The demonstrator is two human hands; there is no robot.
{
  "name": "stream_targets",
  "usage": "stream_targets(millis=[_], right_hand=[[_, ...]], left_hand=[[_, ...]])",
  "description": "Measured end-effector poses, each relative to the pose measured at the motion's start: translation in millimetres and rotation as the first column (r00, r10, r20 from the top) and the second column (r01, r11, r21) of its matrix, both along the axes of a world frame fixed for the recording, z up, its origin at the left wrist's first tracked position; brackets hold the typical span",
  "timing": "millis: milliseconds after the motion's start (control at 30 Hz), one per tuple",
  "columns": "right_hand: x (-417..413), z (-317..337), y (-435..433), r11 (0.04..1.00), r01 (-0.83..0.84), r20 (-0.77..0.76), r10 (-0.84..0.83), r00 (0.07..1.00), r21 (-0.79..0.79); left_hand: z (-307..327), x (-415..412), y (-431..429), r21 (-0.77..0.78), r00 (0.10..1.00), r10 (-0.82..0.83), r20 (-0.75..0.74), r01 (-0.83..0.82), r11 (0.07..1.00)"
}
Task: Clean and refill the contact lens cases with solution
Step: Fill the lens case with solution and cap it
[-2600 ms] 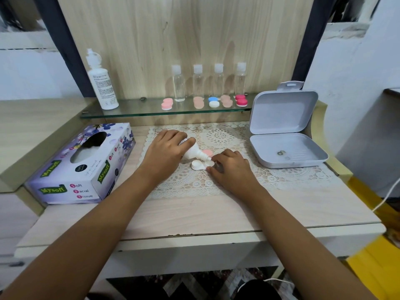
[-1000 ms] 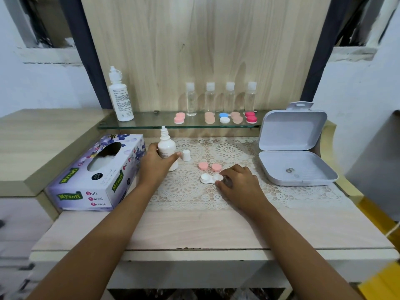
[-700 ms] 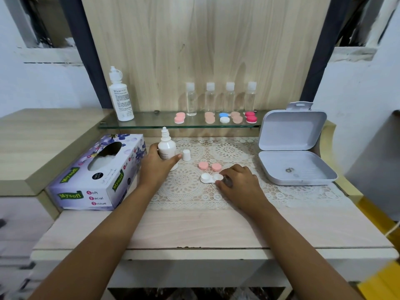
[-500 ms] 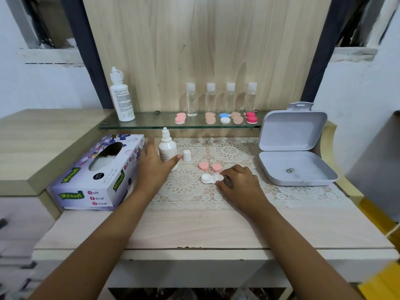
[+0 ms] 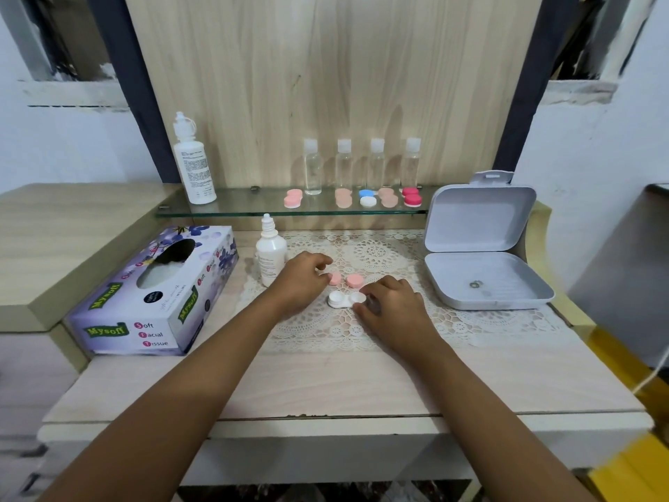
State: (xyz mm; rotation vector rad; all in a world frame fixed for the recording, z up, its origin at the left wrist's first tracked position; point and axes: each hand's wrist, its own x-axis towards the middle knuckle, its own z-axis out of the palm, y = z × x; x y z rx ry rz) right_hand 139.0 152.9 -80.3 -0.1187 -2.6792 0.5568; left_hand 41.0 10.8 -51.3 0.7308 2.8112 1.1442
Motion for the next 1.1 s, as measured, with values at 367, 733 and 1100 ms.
stream_targets(millis=[367, 733, 1100], right_hand=[[-1, -1, 1, 1.0, 0.003, -0.008, -0.003, 1.0, 0.0], [-1, -1, 1, 1.0, 0.001, -0.002, -0.001, 1.0, -0.007], [0, 1, 0, 1.0, 0.003, 0.013, -0.003, 1.0, -0.011]], left_hand=[[0, -12, 4, -0.183, 0.998, -0.061, 0.002, 0.061, 0.981], [-3, 27, -15, 0.155, 0.998, -0.039, 0.048, 0.031, 0.987], [-15, 31, -13, 0.042, 0.994, -0.091, -0.063, 0.093, 0.995]])
